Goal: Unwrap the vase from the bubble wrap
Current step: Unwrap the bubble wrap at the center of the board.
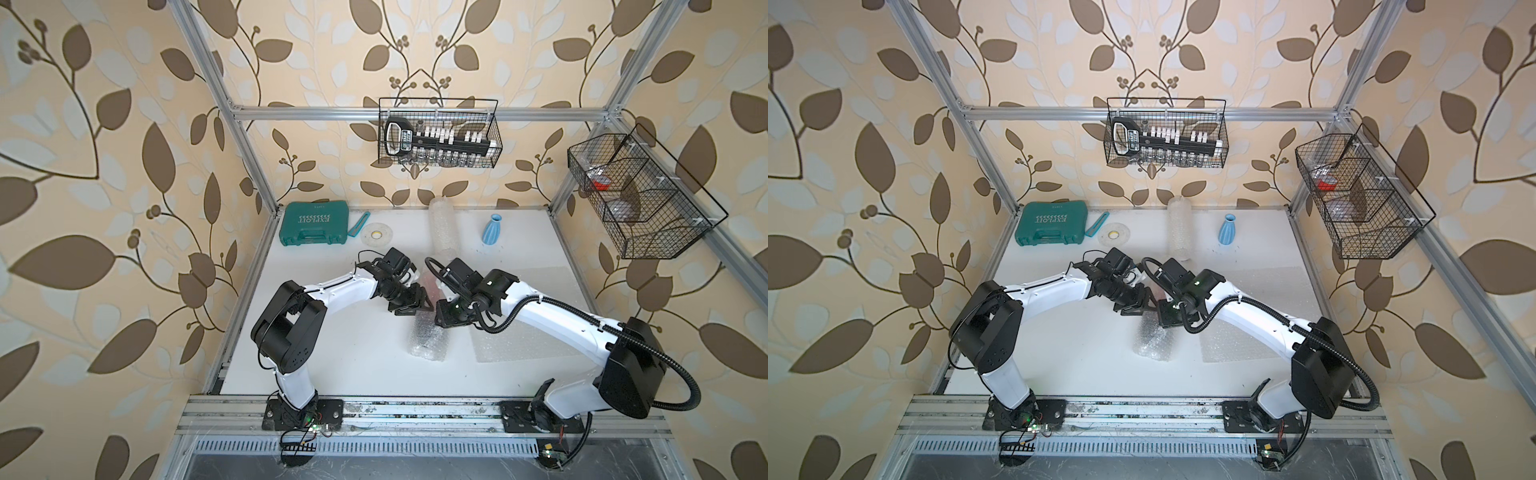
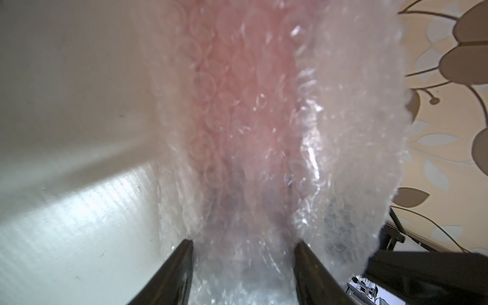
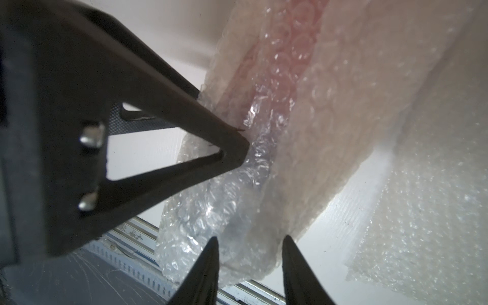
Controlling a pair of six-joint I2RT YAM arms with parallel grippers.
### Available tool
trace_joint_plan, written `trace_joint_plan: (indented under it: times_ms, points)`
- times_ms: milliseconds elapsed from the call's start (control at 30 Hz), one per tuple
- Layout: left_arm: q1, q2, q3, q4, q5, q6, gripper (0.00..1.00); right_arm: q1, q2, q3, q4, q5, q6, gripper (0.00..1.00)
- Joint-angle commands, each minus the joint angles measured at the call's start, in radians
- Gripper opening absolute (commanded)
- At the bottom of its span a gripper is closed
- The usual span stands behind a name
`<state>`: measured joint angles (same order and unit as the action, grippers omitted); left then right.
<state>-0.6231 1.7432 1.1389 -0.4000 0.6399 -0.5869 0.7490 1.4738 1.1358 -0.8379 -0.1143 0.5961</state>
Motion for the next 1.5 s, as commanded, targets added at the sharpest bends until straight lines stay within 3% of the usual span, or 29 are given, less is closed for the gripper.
trace_joint_plan:
  times_ms: [0,133,333,733,967,1467]
  points:
    - [-0.019,-0.039,-0.021,-0.050,-0.015,0.006,0.59,0.004,0.014,-0.008,-0.002,0.005,0.010,0.31]
    - [-0.019,-0.038,-0.021,-0.050,-0.016,0.008,0.59,0.004,0.017,-0.025,0.006,-0.008,0.003,0.23]
    - [-0.019,-0.032,-0.021,-0.068,-0.052,0.021,0.59,0.005,0.005,-0.037,0.004,-0.017,0.000,0.00]
    - [-0.018,-0.002,-0.035,-0.103,-0.153,0.045,0.57,0.001,-0.108,-0.109,0.080,-0.114,-0.029,0.00]
    - [-0.019,0.020,-0.050,-0.096,-0.157,0.050,0.57,-0.023,-0.173,-0.141,0.099,-0.156,-0.040,0.00]
    - [-0.018,0.025,-0.073,-0.102,-0.186,0.062,0.56,-0.186,-0.336,-0.207,0.100,-0.090,0.004,0.00]
